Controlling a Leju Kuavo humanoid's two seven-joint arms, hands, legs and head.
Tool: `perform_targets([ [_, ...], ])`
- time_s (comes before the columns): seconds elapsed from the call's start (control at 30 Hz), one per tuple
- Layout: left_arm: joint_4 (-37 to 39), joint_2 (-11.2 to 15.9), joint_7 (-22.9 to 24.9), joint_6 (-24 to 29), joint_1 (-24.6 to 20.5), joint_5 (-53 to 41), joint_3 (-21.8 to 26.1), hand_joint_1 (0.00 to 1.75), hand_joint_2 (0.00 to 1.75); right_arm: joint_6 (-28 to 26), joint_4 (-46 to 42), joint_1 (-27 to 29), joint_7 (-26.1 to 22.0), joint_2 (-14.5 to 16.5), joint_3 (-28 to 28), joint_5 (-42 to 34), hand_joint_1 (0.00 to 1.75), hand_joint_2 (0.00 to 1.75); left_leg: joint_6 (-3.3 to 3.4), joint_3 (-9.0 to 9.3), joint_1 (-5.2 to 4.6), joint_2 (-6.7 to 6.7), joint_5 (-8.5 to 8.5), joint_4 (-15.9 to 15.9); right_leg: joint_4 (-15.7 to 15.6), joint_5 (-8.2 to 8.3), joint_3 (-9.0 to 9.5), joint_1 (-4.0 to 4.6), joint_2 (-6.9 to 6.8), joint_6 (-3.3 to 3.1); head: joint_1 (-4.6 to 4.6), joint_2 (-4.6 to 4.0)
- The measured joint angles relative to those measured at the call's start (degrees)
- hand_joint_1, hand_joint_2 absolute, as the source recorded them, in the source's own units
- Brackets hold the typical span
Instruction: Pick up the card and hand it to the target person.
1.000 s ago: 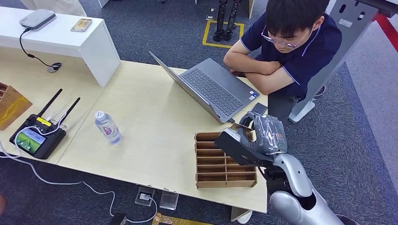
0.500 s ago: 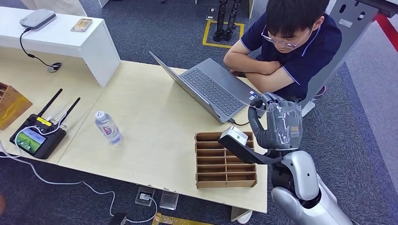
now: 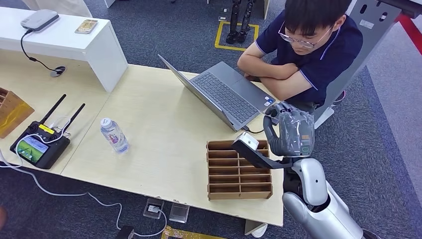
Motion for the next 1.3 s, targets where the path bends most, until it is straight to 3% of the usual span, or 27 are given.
perform_targets([
  [0.53,0.0,-0.1,0.4,0.3,0.0,0.1,-0.2,0.00,0.00,-0.5,0.2,0.3,-0.4,0.1,-0.4,-1.0,1.45,1.75,0.00,-0.02,0.00,-0.03,-0.01,0.0,0.0,-0.02,-0.01,0.00,-0.03,0.00,0.00,0.00],
  [0.63,-0.3,0.0,-0.6,-1.8,0.0,0.0,-0.3,0.00,0.00,-0.4,0.0,0.4,-0.4,0.0,-0.3,-1.3,1.45,1.75,0.00,-0.02,0.00,-0.03,0.00,0.0,0.0,-0.02,-0.02,0.00,-0.03,0.00,0.00,0.00],
  [0.77,-0.1,0.1,-1.0,-3.4,0.0,-0.2,-0.5,0.00,1.75,-0.4,-0.4,0.5,-0.8,0.0,-0.5,-2.5,0.00,1.75,0.00,-0.03,-0.01,-0.03,-0.02,0.0,0.0,-0.04,-0.02,-0.01,-0.03,0.00,0.00,0.00],
  [0.9,0.1,0.0,-0.3,-2.5,0.0,0.6,0.5,0.00,0.00,0.2,-1.7,1.4,-4.2,0.7,-1.2,-11.9,0.00,1.75,-0.01,0.00,0.00,-0.03,-0.02,0.0,0.0,-0.04,0.00,0.00,-0.03,-0.01,0.00,0.00],
  [1.1,-0.1,0.3,0.2,-0.7,0.1,1.0,0.9,0.00,0.00,1.5,-6.6,3.7,-8.5,-0.6,-2.1,-28.8,0.00,1.75,-0.01,-0.03,0.00,-0.08,0.00,0.0,0.0,-0.03,-0.02,0.00,-0.08,-0.01,0.00,0.00],
  [1.3,-0.2,0.6,0.8,-0.1,0.1,1.3,1.2,0.00,0.00,4.5,-13.7,8.3,-11.5,-4.1,-2.3,-47.8,0.00,1.75,0.01,-0.04,0.01,-0.23,-0.03,0.0,0.0,-0.10,0.03,0.01,-0.24,0.02,0.00,0.00],
])
